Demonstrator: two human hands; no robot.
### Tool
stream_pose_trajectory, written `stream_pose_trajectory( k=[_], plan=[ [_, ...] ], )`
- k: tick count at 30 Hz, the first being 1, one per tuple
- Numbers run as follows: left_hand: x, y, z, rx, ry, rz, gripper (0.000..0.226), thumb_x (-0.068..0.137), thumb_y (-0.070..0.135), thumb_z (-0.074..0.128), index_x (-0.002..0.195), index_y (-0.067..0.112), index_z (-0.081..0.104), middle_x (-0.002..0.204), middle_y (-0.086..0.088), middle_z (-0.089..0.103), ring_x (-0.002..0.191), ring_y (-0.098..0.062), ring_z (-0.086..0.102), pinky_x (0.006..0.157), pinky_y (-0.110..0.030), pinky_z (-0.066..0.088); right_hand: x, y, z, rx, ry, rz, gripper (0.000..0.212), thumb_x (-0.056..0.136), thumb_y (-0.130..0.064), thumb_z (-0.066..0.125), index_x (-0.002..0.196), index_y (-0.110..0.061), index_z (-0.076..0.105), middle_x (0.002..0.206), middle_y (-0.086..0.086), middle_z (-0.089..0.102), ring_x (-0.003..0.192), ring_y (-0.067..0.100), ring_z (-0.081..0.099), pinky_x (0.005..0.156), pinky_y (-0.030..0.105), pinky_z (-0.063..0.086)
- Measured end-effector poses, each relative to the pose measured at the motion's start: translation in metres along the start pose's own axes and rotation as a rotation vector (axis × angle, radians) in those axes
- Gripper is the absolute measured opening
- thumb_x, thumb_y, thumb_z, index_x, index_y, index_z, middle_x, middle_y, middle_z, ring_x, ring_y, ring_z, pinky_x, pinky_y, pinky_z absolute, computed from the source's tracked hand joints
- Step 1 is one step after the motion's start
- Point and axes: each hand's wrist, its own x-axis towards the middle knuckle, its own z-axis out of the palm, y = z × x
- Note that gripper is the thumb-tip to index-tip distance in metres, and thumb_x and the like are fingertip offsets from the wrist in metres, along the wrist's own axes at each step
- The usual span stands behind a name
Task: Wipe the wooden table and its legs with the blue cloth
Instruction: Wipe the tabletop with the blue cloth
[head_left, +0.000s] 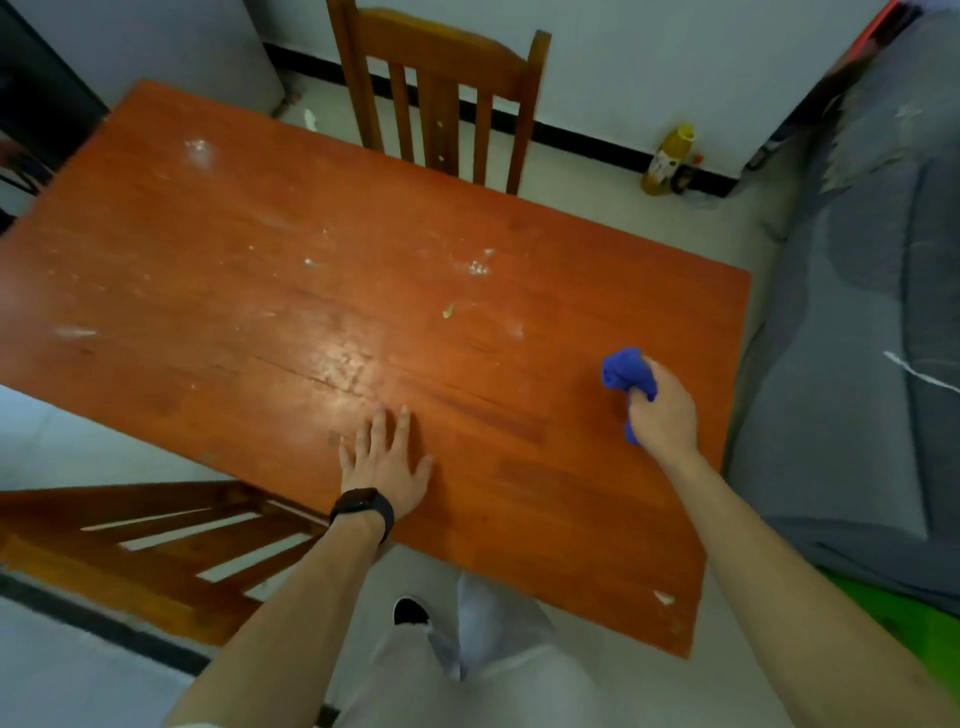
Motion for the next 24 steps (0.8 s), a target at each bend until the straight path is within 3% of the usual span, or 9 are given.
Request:
stream_pose_trajectory(
  k=[2, 5, 7, 10, 12, 14, 16, 18, 24],
  plan=[
    [0.021, -0.001, -0.010, -0.002, -0.007, -0.029, 0.078, 0.096, 0.068, 0.026, 0.156, 0.036, -0.014, 0.163, -0.002, -0.023, 0.152, -0.028, -0.012, 0.120, -0.060, 0.002, 0.038, 0.011, -0.002, -0.011, 0.024, 0.049, 0.038, 0.087, -0.011, 0.046, 0.116, -0.030, 0.062, 0.105, -0.003, 0.070, 0.079, 0.019, 0.068, 0.074, 0.024, 0.050],
    [0.048, 0.001, -0.018, -0.023, -0.035, -0.073, 0.080, 0.092, 0.076, 0.017, 0.152, 0.040, -0.022, 0.160, 0.001, -0.031, 0.151, -0.026, -0.019, 0.120, -0.061, 0.000, 0.077, 0.019, 0.009, -0.062, 0.085, 0.160, 0.044, 0.091, -0.023, 0.045, 0.134, -0.027, 0.052, 0.130, 0.005, 0.061, 0.116, 0.032, 0.059, 0.103, 0.046, 0.044],
    [0.054, 0.006, -0.014, -0.023, -0.069, -0.108, 0.085, 0.088, 0.081, 0.013, 0.148, 0.039, -0.031, 0.155, 0.001, -0.040, 0.148, -0.025, -0.027, 0.119, -0.060, -0.005, 0.068, 0.013, 0.035, -0.177, 0.103, 0.245, 0.050, 0.096, -0.017, 0.049, 0.145, -0.023, 0.042, 0.148, 0.004, 0.046, 0.128, 0.035, 0.045, 0.107, 0.049, 0.036],
    [0.058, 0.014, -0.006, 0.010, -0.096, -0.170, 0.091, 0.082, 0.087, 0.007, 0.140, 0.037, -0.041, 0.147, 0.001, -0.050, 0.143, -0.026, -0.037, 0.118, -0.060, -0.011, 0.001, -0.019, 0.082, -0.270, 0.020, -0.166, 0.056, 0.084, -0.011, 0.050, 0.138, -0.026, 0.052, 0.144, -0.001, 0.052, 0.115, 0.037, 0.053, 0.088, 0.052, 0.047],
    [0.060, 0.017, -0.008, 0.020, -0.102, -0.190, 0.091, 0.081, 0.087, 0.005, 0.140, 0.036, -0.042, 0.147, 0.000, -0.051, 0.142, -0.026, -0.038, 0.118, -0.060, -0.011, -0.037, -0.034, 0.109, -0.286, -0.327, -0.534, 0.059, 0.079, -0.020, 0.042, 0.135, -0.032, 0.053, 0.141, -0.009, 0.054, 0.111, 0.029, 0.055, 0.083, 0.048, 0.050],
    [0.061, 0.018, -0.009, 0.019, -0.125, -0.198, 0.091, 0.082, 0.086, 0.006, 0.140, 0.035, -0.042, 0.146, 0.000, -0.052, 0.142, -0.026, -0.039, 0.118, -0.061, -0.011, -0.036, -0.045, 0.118, -0.154, -0.565, -0.642, 0.058, 0.080, -0.023, 0.038, 0.135, -0.028, 0.056, 0.140, -0.008, 0.056, 0.117, 0.024, 0.054, 0.095, 0.047, 0.047],
    [0.062, 0.018, -0.011, 0.021, -0.138, -0.201, 0.091, 0.081, 0.087, 0.006, 0.139, 0.036, -0.043, 0.143, 0.001, -0.055, 0.139, -0.025, -0.042, 0.116, -0.061, -0.015, 0.002, -0.057, 0.107, 0.013, -0.480, -0.518, 0.054, 0.079, -0.014, 0.046, 0.130, -0.015, 0.062, 0.132, 0.005, 0.063, 0.119, 0.023, 0.057, 0.111, 0.037, 0.038],
    [0.064, 0.018, -0.012, 0.016, -0.153, -0.204, 0.092, 0.080, 0.089, 0.006, 0.137, 0.037, -0.045, 0.140, 0.002, -0.058, 0.135, -0.025, -0.046, 0.114, -0.060, -0.018, 0.064, -0.063, 0.087, 0.023, -0.241, -0.384, 0.051, 0.077, -0.006, 0.052, 0.127, -0.009, 0.064, 0.126, 0.011, 0.066, 0.117, 0.026, 0.060, 0.110, 0.022, 0.031],
    [0.068, 0.016, -0.011, 0.017, -0.192, -0.216, 0.092, 0.079, 0.089, 0.003, 0.135, 0.035, -0.048, 0.137, 0.000, -0.061, 0.131, -0.026, -0.050, 0.114, -0.060, -0.020, 0.119, -0.069, 0.082, -0.222, 0.092, 0.037, 0.052, 0.092, -0.011, 0.053, 0.141, -0.030, 0.048, 0.147, -0.003, 0.048, 0.126, 0.035, 0.044, 0.098, 0.049, 0.036]
  ],
)
